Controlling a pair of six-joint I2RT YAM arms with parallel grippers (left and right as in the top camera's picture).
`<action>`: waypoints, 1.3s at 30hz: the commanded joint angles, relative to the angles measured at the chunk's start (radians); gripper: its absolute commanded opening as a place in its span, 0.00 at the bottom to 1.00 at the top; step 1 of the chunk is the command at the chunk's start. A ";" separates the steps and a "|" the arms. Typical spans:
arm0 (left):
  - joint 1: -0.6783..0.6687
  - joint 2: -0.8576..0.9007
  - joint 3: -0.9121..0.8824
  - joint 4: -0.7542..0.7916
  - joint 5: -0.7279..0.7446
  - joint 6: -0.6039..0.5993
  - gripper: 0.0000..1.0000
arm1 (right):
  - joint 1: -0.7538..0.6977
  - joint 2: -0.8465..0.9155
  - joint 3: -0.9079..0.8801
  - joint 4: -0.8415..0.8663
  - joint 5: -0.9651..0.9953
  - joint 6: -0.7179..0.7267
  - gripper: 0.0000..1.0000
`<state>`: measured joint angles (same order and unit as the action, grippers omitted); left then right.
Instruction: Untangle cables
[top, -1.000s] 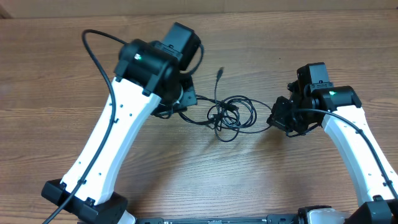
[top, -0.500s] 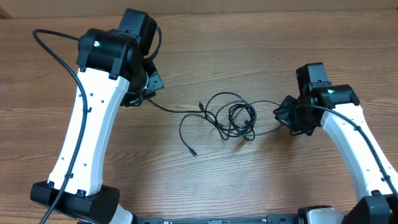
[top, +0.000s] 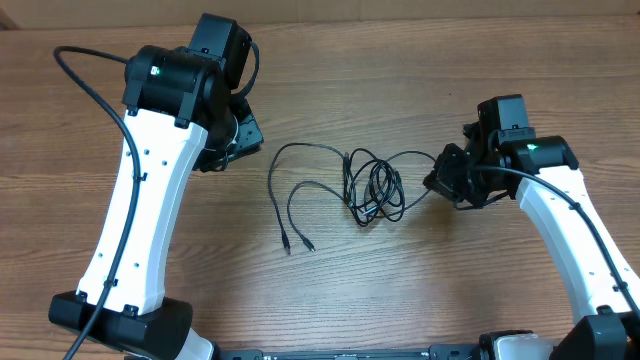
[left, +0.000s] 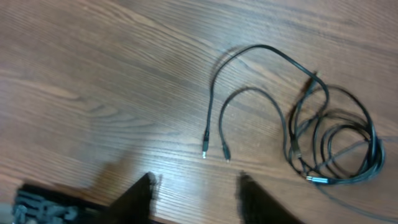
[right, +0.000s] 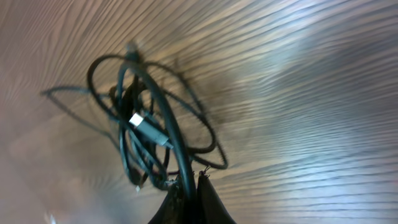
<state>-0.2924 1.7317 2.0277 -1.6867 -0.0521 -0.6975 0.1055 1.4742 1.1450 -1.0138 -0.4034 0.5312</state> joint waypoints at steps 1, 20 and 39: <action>0.004 -0.004 -0.036 0.004 0.124 0.072 0.60 | 0.034 0.002 0.021 0.004 -0.092 -0.062 0.04; -0.142 -0.002 -0.464 0.453 0.441 0.267 0.72 | 0.109 0.003 0.021 0.069 -0.275 -0.021 0.04; -0.236 0.039 -0.536 0.669 0.488 0.505 0.82 | 0.108 0.003 0.021 0.072 -0.275 0.071 0.04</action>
<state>-0.5095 1.7359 1.4971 -1.0306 0.4232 -0.2192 0.2111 1.4750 1.1450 -0.9432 -0.6662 0.5945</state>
